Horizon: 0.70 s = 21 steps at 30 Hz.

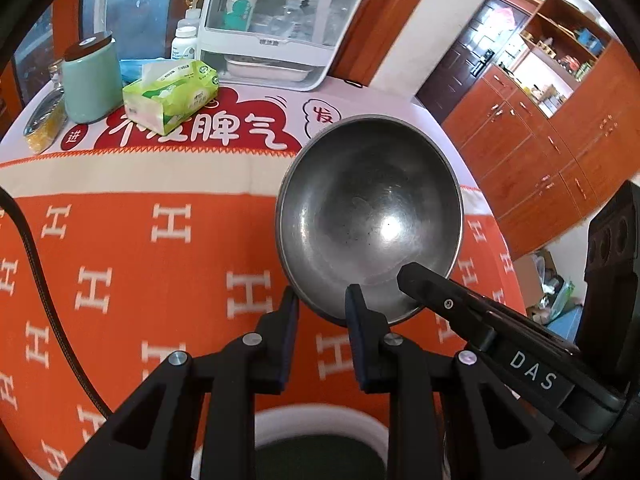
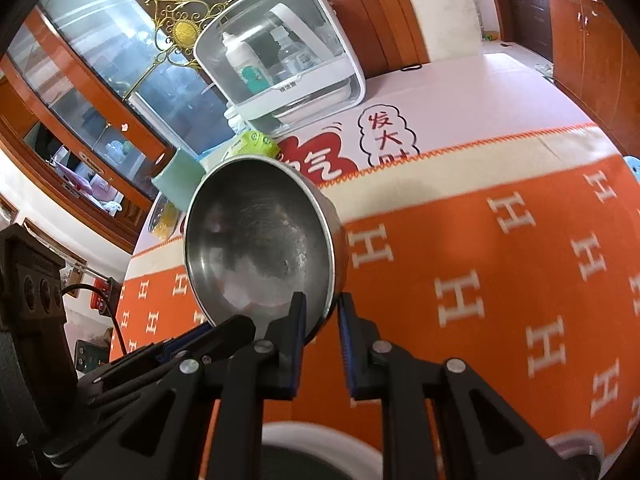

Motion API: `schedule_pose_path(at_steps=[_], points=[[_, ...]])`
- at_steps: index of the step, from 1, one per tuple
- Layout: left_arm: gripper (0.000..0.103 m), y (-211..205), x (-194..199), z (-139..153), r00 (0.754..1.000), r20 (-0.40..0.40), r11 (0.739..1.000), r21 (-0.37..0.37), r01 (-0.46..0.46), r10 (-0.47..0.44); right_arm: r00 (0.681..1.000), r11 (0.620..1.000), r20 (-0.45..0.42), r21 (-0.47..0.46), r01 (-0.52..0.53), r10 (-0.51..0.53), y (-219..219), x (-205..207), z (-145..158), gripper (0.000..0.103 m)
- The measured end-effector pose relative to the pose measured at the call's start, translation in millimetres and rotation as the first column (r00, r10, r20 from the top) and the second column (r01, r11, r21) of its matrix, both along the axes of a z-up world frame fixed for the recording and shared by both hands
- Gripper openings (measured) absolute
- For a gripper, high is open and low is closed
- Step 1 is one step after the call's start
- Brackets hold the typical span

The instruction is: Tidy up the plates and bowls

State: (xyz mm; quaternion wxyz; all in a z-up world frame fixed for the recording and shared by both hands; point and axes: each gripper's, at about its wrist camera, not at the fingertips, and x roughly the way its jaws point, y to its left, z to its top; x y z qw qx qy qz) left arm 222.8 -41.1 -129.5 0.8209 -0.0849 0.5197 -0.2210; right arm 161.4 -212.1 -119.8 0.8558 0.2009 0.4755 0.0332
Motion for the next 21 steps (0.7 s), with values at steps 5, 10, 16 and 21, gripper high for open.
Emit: schedule_pose_path(at_steps=[5,10,16,21], points=[[0.021,2,-38,6,1.0,0.006,0.999,0.021,0.025,-0.025,1.0,1.0,-0.016,-0.001,0.002,-0.002,6,-37,3,0.016],[0.022,0,-70,11,0.999,-0.002,0.998,0.026,0.05,-0.05,1.0,1.0,-0.018,0.01,-0.001,0.001,3,-67,8,0.016],[0.022,-10,-99,27,0.996,0.035,0.996,0.028,0.081,-0.082,1.0,1.0,0.026,0.003,-0.004,0.004,-7,-100,22,0.016],[0.022,-28,-128,35,0.991,0.048,0.992,0.025,0.126,-0.127,1.0,1.0,0.023,-0.01,0.007,-0.007,-24,-128,28,0.016]])
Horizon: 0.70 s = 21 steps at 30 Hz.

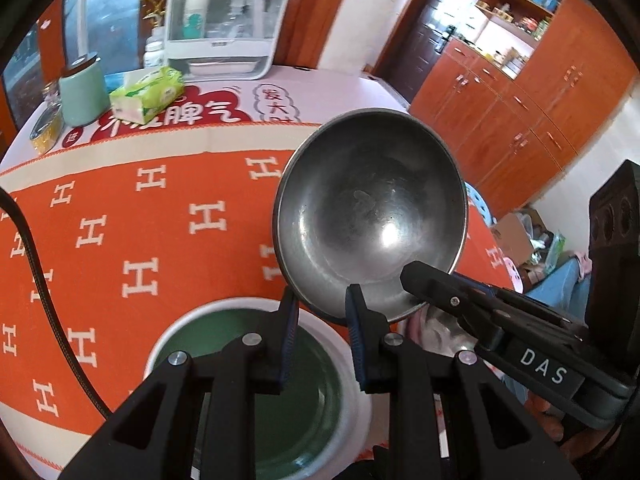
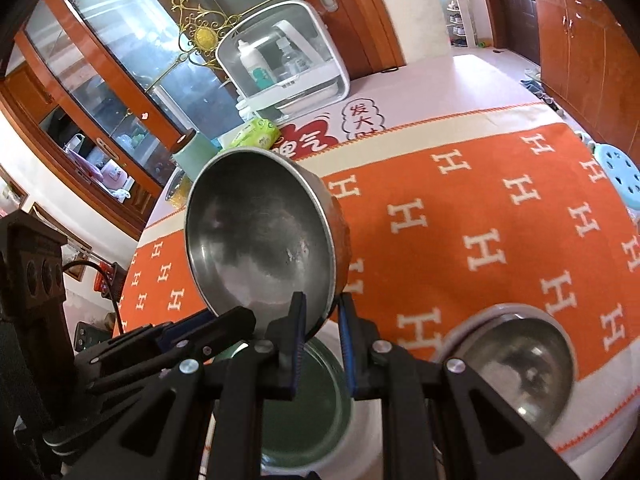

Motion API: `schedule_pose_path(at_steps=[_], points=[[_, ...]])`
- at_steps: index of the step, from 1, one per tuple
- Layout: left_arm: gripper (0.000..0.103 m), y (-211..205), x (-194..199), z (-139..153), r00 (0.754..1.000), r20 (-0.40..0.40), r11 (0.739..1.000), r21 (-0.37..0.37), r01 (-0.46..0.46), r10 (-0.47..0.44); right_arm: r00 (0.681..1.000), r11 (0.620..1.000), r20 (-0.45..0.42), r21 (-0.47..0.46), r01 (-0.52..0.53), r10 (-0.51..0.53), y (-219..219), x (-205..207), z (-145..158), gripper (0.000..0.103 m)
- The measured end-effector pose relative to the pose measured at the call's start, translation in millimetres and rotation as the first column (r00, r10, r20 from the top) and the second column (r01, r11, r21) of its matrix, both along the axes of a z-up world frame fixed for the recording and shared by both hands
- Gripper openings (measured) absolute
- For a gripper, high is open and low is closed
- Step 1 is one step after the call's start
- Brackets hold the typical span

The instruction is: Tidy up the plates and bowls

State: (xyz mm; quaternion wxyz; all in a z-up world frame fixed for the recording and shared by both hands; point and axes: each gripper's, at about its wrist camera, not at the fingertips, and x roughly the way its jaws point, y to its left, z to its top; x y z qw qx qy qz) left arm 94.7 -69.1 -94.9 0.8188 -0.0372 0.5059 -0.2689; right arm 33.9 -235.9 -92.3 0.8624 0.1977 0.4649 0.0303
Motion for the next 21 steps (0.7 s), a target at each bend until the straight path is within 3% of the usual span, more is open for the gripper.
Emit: schedule_pose_path(at_steps=[14,21], points=[[0.022,-62,-60,0,0.996,-0.01,0.996,-0.013,0.092,-0.092,0.997,0.998,-0.038,0.017,0.063,-0.062,-63,-59,-6,0.016],[0.022,-96,-82,-14,0.993,-0.064,0.995,-0.003,0.097,-0.097,0.994,0.997,-0.08,0.026,0.071,-0.068,-95,-80,-18,0.016]])
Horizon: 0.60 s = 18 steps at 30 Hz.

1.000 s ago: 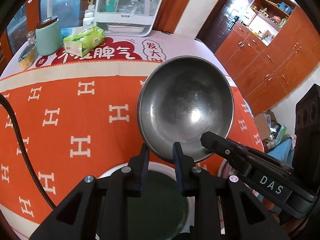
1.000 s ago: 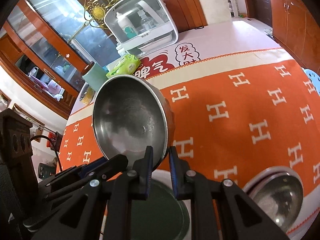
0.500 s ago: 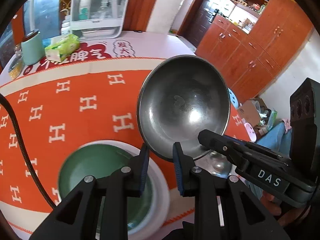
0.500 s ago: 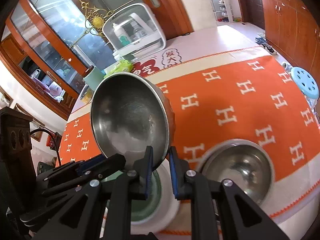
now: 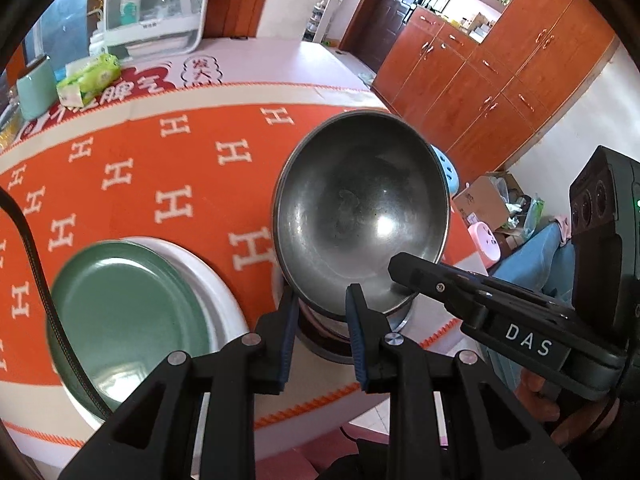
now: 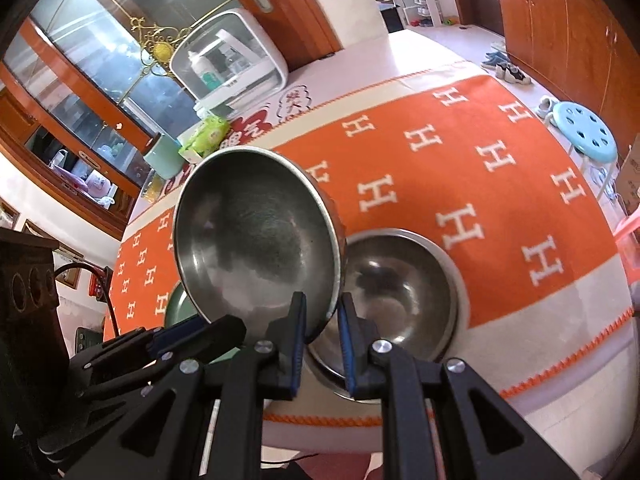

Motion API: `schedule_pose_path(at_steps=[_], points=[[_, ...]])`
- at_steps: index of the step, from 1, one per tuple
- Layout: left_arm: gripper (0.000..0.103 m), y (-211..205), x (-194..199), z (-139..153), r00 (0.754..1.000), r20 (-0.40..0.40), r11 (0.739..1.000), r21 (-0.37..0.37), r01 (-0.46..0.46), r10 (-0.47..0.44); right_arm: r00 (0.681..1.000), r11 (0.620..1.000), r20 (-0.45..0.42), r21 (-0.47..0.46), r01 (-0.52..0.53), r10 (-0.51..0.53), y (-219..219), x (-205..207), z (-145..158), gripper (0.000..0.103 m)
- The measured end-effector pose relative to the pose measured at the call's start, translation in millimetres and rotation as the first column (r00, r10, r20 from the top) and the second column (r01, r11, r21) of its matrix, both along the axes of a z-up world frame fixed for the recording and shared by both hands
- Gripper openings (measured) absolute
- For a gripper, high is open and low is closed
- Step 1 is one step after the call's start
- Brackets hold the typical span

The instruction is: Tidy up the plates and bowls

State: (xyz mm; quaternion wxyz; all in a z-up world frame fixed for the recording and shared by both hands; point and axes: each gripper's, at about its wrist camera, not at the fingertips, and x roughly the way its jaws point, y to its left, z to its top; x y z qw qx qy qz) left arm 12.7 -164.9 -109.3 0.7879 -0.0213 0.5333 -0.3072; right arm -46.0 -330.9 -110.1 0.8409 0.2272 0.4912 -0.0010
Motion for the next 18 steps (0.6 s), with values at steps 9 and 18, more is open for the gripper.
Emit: schedule_pose_path(at_steps=[9,18], points=[[0.022,-36,-14,-24,0.997,-0.078,0.999,0.04,-0.005,0.009,0.998,1.0,-0.059,0.002,-0.004,0.004,-39,-12,-16,0.016],[0.025,-51,-14,-50,0.984,-0.161,0.995,0.086,-0.058,0.071,0.994,0.999,-0.104,0.007,-0.033,0.034,-59,-7,-31,0.016]])
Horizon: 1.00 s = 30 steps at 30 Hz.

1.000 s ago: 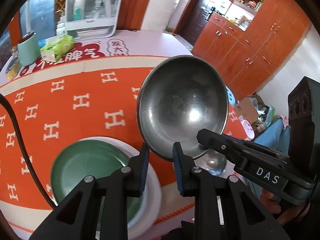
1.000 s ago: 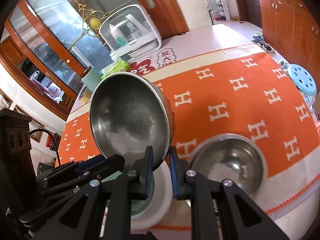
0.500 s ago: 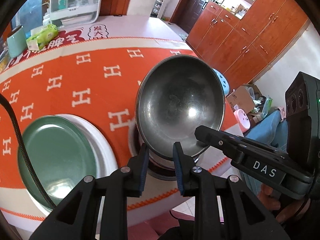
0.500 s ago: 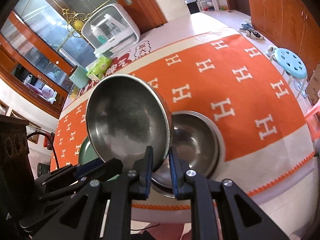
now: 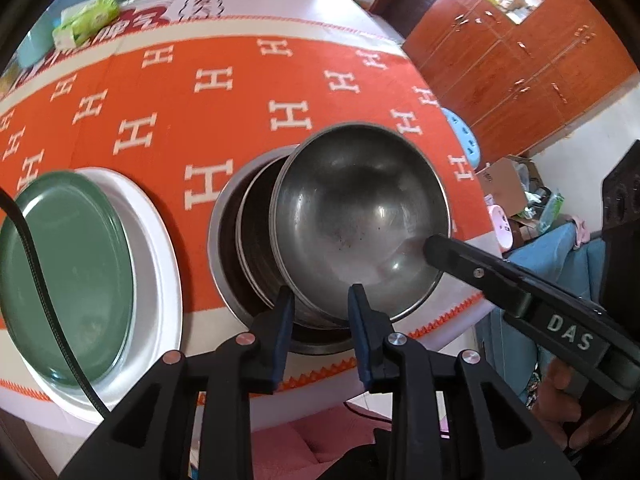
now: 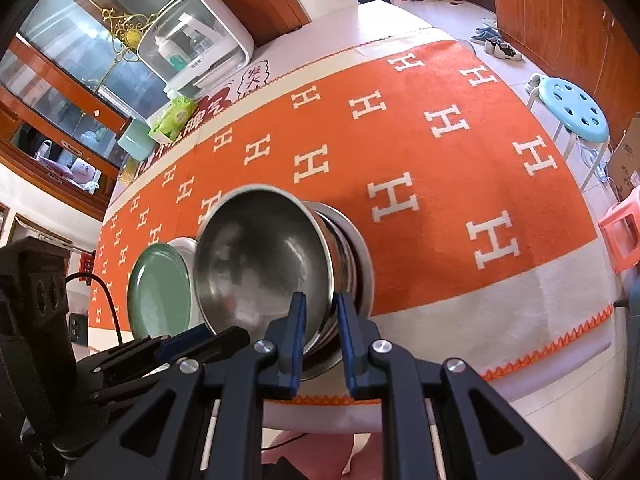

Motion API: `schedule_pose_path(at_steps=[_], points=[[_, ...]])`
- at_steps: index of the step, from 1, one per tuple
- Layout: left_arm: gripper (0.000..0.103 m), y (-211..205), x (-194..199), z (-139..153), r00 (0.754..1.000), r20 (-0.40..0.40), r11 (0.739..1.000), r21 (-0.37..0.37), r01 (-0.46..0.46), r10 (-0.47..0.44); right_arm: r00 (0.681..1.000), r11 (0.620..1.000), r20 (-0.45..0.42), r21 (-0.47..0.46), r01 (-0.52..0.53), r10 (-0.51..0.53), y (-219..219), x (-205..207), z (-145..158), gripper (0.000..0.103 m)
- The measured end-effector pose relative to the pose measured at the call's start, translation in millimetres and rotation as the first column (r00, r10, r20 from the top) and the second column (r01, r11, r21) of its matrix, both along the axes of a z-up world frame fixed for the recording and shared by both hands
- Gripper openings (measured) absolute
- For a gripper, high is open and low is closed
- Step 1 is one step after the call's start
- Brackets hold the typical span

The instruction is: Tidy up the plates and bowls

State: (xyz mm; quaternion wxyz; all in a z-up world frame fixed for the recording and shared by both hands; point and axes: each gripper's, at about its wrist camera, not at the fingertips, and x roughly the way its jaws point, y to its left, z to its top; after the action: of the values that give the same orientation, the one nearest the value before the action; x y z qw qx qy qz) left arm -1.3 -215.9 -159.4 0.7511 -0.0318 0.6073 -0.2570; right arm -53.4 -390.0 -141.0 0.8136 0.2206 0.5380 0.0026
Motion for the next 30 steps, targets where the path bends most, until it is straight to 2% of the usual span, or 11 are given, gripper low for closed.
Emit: schedule_pose_path(at_steps=[7,12,17,21,23,25,30], points=[[0.03,-1,1,0,0.999,0.019,0.999,0.025,-0.048,0.047,0.997,0.998,0.033,-0.01,-0.066,0.067,2,6,3,0.016],[0.035,2,3,2,0.996,0.034,0.996,0.034,-0.079,0.078,0.996,0.997,0.039,-0.007,-0.075,0.076,-1,8,4,0.016],[0.041,12,6,6,0.99,0.038,0.99,0.0,-0.138,0.137,0.997,0.997,0.031,0.0,-0.076,0.076,-5,11,2,0.016],[0.05,25,9,6,0.978,0.032,0.979,-0.021,-0.205,0.206,0.997,0.997,0.025,0.011,-0.076,0.076,-7,13,1,0.016],[0.051,31,11,4,0.972,0.017,0.972,-0.024,-0.233,0.233,0.997,0.997,0.017,0.02,-0.07,0.07,-10,15,-2,0.02],[0.052,36,13,-2,0.966,-0.009,0.966,-0.022,-0.258,0.258,0.998,0.998,0.007,0.031,-0.063,0.063,-13,16,-5,0.031],[0.052,41,16,-16,0.955,-0.069,0.957,-0.013,-0.289,0.288,0.998,0.998,-0.037,0.055,-0.042,0.044,-20,20,-17,0.034]])
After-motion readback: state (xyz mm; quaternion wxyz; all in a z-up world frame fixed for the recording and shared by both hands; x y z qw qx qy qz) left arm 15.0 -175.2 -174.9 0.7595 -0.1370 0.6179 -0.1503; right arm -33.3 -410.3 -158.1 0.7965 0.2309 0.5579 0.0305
